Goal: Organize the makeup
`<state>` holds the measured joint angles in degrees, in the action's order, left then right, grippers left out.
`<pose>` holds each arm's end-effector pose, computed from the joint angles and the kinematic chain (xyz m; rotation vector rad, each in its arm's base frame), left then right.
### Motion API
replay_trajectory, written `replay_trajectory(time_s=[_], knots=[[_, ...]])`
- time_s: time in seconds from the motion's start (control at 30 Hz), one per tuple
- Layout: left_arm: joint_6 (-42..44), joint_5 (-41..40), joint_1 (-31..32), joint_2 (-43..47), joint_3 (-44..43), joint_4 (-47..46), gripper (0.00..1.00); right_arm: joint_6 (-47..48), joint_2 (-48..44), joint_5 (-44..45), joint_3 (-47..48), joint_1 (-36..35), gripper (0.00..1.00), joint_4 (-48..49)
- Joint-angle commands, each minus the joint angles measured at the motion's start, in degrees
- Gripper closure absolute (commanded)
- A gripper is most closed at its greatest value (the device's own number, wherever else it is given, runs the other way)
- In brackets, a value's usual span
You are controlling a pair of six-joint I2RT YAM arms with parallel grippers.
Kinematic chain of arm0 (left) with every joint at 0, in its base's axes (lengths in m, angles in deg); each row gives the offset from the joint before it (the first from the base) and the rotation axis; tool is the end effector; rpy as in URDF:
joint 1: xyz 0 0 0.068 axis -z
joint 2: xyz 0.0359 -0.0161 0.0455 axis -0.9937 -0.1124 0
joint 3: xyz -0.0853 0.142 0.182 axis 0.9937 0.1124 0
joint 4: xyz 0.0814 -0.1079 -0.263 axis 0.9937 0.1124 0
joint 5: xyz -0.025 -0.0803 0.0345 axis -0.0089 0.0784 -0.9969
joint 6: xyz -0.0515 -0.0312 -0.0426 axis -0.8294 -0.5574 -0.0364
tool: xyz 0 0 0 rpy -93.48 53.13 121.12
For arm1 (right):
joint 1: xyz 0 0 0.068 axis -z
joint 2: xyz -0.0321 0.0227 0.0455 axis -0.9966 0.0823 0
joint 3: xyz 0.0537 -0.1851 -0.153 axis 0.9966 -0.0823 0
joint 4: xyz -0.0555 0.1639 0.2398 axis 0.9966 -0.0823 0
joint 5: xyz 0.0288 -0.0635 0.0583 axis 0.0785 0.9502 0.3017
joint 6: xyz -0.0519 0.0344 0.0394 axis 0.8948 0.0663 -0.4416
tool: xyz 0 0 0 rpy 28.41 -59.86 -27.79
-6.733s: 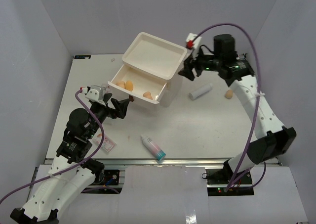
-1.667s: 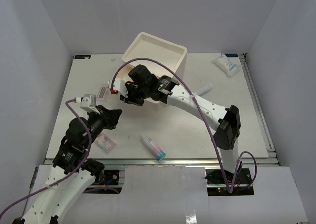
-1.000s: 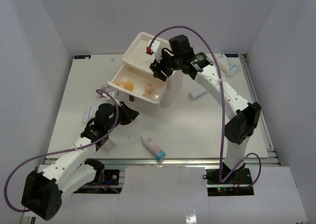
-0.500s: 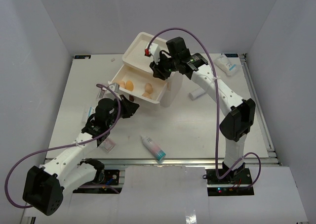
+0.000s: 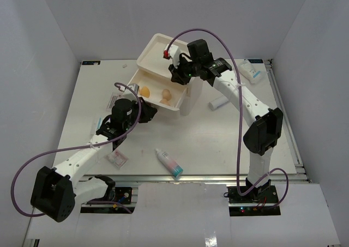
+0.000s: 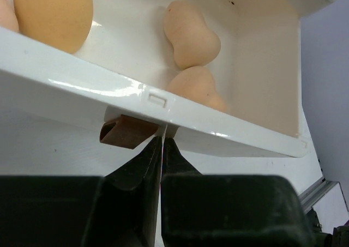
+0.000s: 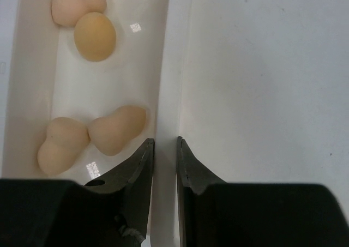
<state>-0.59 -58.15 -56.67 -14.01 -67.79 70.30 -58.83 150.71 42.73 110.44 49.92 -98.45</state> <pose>0.2880 -0.1512 0.2164 -0.0624 2.0151 -0.7607 0.3886 0.3011 0.3471 -1.2634 1.6919 0.4502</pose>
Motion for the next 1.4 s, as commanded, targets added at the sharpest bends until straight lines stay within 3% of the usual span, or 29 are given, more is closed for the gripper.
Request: replay_trajectory(time_s=[0.0, 0.7, 1.07, 1.13, 1.37], knots=[[2.04, -2.81, -0.33, -3.46, -6.47, -5.65, 0.83, -2.09, -0.55, -7.14, -1.16, -1.51, 0.91, -1.86], [5.1, -6.83, -0.33, -18.38, -21.61, -6.51, 0.8, -3.41, -2.05, -10.18, -3.42, -1.91, 0.92, -2.3], [6.8, -12.36, -0.34, -10.58, -15.03, -7.49, 0.73, -3.23, -1.44, -8.27, -2.87, -1.73, 0.92, -2.47], [7.5, -14.61, -0.62, -9.06, -12.26, -7.97, 0.67, -3.13, -1.27, -8.3, -2.43, -1.62, 0.92, -2.59], [9.22, -16.14, -3.66, -11.61, -13.03, -6.76, 0.67, -2.63, -1.61, -9.06, -2.26, -1.14, 0.92, -3.15]])
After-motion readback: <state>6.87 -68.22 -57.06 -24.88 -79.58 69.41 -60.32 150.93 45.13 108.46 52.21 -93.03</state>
